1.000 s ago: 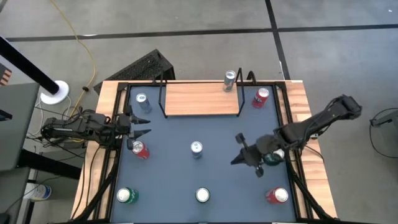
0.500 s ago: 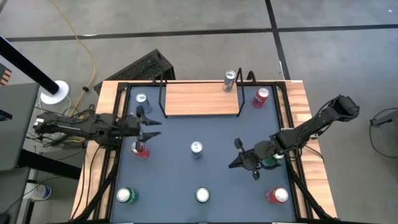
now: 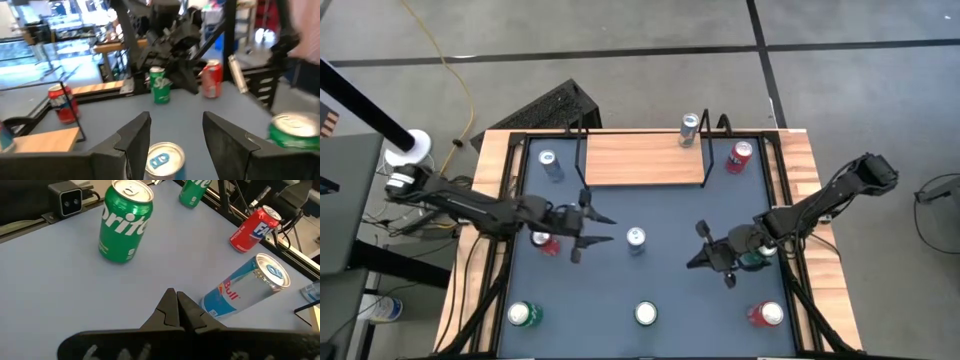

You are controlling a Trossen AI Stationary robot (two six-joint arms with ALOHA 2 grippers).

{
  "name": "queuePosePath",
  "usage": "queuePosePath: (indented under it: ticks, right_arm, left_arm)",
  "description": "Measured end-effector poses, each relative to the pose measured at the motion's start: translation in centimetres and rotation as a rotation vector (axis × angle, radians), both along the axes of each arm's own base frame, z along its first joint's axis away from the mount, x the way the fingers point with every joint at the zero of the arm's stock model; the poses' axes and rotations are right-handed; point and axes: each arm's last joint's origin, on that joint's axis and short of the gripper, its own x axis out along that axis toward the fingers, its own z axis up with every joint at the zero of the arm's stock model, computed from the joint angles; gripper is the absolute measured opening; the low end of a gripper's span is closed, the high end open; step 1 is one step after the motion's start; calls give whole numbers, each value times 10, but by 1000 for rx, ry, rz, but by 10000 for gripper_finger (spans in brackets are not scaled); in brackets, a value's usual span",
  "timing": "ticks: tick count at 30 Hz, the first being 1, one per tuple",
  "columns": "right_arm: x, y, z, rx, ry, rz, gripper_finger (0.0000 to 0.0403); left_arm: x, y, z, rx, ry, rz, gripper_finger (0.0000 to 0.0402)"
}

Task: Place canned beverage on shelf
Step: Put the bottom blue soda can on the shelf aligned with the other blue soda can

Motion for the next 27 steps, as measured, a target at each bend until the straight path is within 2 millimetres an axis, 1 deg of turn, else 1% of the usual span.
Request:
queuePosePath:
  ticks: [4, 7, 10, 14, 18, 21, 24, 27]
  right_arm:
    - [0, 0, 0, 26, 10, -13, 0]
    - [0, 0, 0, 33, 15, -18, 0]
    - [-1, 0, -1, 30, 25, -18, 0]
    - [-1, 0, -2, 31, 29, -20, 0]
    - [-1, 0, -2, 43, 33, -26, 0]
    - [-1, 0, -2, 57, 38, -33, 0]
    - [-1, 0, -2, 59, 38, -34, 0]
    - [-1, 0, -2, 66, 41, -37, 0]
  left_arm:
    - [23, -4, -11, 98, 71, 18, 173]
    - [37, -7, -16, 140, 102, 14, 184]
    - [47, -8, -19, 168, 126, 12, 206]
    - [57, -8, -20, 165, 175, 19, 247]
    - [62, -5, -21, 153, 210, 41, 291]
    - [62, -4, -22, 156, 228, 86, 318]
    - [61, -3, -23, 137, 243, 120, 337]
    - [62, -3, -23, 95, 243, 112, 345]
